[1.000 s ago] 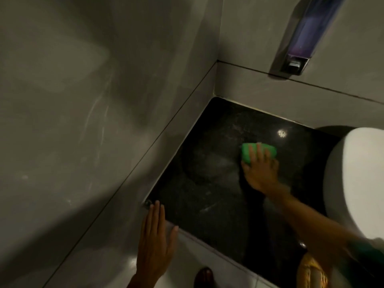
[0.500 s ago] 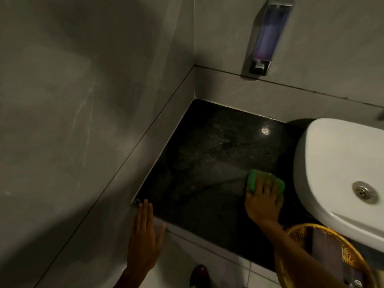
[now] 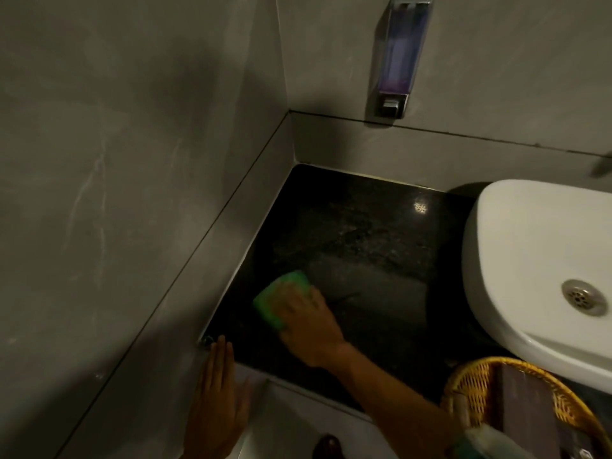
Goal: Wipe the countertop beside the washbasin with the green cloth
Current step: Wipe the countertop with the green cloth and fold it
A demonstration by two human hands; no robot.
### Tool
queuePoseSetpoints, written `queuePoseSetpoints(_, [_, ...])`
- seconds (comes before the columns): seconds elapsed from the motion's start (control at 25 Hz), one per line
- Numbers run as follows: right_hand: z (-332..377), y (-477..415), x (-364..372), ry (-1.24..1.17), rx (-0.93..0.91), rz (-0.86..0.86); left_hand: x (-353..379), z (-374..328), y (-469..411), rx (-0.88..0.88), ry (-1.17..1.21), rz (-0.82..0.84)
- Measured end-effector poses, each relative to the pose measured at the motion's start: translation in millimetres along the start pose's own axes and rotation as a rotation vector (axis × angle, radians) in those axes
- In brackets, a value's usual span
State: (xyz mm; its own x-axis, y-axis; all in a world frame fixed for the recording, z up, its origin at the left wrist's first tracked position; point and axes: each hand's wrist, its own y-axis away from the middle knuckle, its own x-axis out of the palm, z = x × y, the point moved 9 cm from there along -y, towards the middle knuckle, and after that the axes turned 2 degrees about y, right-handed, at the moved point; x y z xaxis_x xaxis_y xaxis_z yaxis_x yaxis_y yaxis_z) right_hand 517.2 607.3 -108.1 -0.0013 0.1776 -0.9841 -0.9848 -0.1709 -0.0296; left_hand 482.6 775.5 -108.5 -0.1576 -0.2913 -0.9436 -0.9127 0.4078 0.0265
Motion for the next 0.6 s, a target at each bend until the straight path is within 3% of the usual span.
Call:
queuePoseSetpoints(0.08, [-113, 8, -20, 0.038, 0.258, -0.047, 3, 1, -1, -0.024, 0.056, -0.008])
queuePoseSetpoints(0.16, [-229, 32, -41, 0.036, 0.639, -0.061, 8, 1, -2, -0.025, 0.065, 0.006])
queuePoseSetpoints(0.2, [-261, 39, -47, 0.008, 0.776, -0.043, 12, 1, -2, -0.024, 0.062, 0.024])
queuePoseSetpoints(0.28, [-271, 11, -43, -0.072, 0.863, -0.031, 19, 4, -2, -0.040, 0.065, 0.049])
queuePoseSetpoints(0.36, [-231, -48, -37, -0.038, 0.752, 0.010, 22, 7, -3, -0.046, 0.059, 0.046])
queuePoseSetpoints(0.48, [-104, -111, -31, 0.119, 0.214, -0.015, 18, 16, -7, -0.063, 0.038, -0.011])
queuePoseSetpoints(0.52, [-53, -103, -21, 0.161, 0.056, -0.072, 17, 18, -6, -0.069, 0.029, -0.012])
queuePoseSetpoints(0.6, [30, -50, 15, 0.034, -0.123, 0.058, 10, 11, -4, -0.056, -0.008, -0.002])
